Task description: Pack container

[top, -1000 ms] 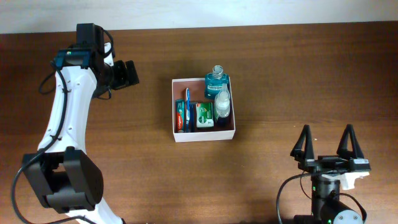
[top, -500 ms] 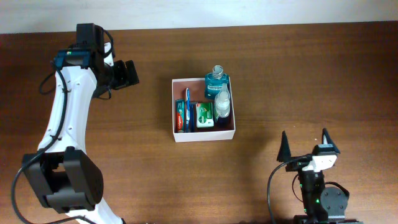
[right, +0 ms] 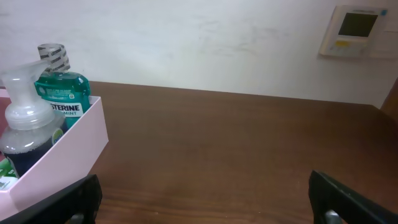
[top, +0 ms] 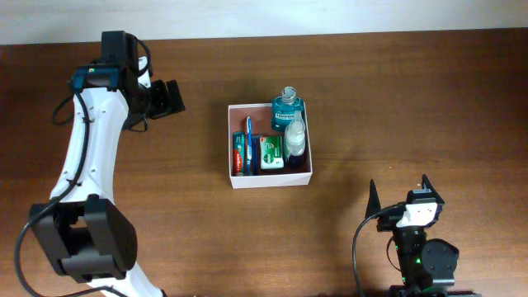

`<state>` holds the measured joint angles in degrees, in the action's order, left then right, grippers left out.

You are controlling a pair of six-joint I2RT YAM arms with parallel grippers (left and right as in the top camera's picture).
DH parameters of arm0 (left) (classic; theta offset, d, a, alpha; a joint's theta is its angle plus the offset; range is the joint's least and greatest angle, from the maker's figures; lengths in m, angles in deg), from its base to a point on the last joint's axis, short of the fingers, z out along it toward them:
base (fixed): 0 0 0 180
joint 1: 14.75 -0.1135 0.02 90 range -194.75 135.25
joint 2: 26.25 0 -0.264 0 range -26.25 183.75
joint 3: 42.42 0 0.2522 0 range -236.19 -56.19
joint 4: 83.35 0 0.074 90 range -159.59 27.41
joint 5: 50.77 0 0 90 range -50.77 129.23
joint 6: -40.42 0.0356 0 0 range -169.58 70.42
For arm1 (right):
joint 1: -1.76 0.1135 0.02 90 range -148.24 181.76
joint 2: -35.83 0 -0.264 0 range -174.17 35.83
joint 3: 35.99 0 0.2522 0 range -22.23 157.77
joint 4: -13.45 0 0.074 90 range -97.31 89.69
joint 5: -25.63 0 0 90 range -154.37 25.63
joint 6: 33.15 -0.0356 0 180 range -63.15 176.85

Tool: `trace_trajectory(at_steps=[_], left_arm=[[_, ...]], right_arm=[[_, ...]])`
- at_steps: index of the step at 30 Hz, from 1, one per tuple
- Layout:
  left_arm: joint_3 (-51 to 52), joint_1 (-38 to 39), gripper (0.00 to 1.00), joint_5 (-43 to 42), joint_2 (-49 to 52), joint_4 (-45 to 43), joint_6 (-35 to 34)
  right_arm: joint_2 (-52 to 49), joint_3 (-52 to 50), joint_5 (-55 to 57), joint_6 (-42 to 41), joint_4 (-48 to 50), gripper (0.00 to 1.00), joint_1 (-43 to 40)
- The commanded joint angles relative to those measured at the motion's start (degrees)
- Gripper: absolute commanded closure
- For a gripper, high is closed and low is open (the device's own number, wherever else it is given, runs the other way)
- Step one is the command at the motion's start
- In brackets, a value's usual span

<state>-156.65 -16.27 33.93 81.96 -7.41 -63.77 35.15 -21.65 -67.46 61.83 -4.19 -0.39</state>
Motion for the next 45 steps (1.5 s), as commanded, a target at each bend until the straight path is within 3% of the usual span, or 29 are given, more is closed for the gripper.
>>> trace_trajectory(at_steps=[1, 34, 45], left_arm=[[-0.6, 0.0, 0.01, 0.2, -1.3, 0.0, 0.1], [-0.6, 0.0, 0.01, 0.3, -1.2, 0.1, 0.1], [-0.6, 2.0, 0.01, 0.7, -12.2, 3.5, 0.1]], right_arm=[[0.5, -0.3, -1.0, 0.6, -0.3, 0.01, 0.2], [0.5, -0.3, -1.0, 0.6, -0.3, 0.01, 0.2], [0.5, -0.3, -1.0, 0.6, -0.3, 0.01, 0.2]])
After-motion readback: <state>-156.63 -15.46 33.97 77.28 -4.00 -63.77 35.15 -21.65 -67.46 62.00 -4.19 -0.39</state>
